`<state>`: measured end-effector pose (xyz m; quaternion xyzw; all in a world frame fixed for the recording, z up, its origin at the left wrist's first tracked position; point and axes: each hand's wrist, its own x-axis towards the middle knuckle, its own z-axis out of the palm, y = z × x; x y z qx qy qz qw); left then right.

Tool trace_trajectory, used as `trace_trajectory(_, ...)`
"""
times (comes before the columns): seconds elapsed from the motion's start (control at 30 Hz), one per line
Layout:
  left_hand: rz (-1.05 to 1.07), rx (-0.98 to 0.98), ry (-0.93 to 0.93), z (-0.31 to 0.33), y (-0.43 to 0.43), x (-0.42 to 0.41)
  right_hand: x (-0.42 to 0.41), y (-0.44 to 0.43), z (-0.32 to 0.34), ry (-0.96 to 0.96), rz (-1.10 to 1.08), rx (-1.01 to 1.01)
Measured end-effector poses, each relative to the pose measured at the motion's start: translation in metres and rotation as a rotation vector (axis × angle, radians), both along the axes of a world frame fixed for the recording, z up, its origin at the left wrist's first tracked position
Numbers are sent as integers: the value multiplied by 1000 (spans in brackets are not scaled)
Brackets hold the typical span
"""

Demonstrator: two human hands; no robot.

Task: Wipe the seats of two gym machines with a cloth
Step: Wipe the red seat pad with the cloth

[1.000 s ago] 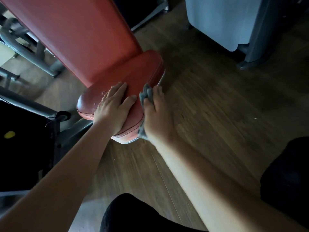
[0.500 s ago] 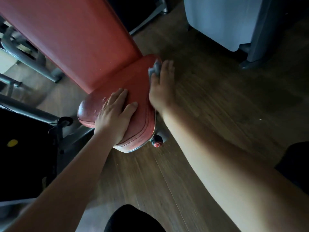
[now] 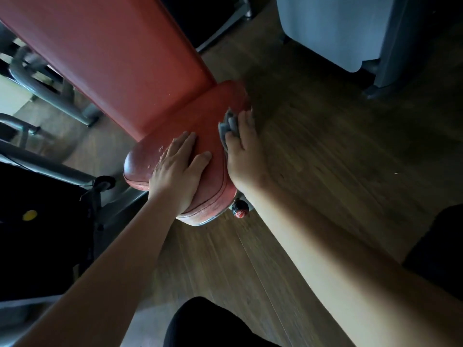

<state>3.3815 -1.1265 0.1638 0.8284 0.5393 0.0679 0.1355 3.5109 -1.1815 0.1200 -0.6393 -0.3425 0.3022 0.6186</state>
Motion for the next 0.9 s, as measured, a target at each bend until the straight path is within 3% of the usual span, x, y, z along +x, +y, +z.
trace_trajectory(0.27, 20, 3, 3, 0, -3, 3, 4, 8, 8, 25, -27, -64)
trace_trajectory(0.37, 14, 11, 16, 1, -2, 4, -30, -44, 7, 134, 9, 26)
trace_trajectory(0.5, 21, 8, 22, 3, -3, 4, -11, -18, 4, 202, 33, -46)
trace_trajectory(0.67, -4, 24, 27, 3, -3, 2, -55, -65, 8, 108, -47, 34)
trace_trajectory(0.83, -8, 26, 20, 2, -1, 2, -18, -24, 10, 176, -68, -41)
trace_trajectory(0.9, -10, 29, 19, 3, -2, 1, -42, -38, 11, 107, -105, 5)
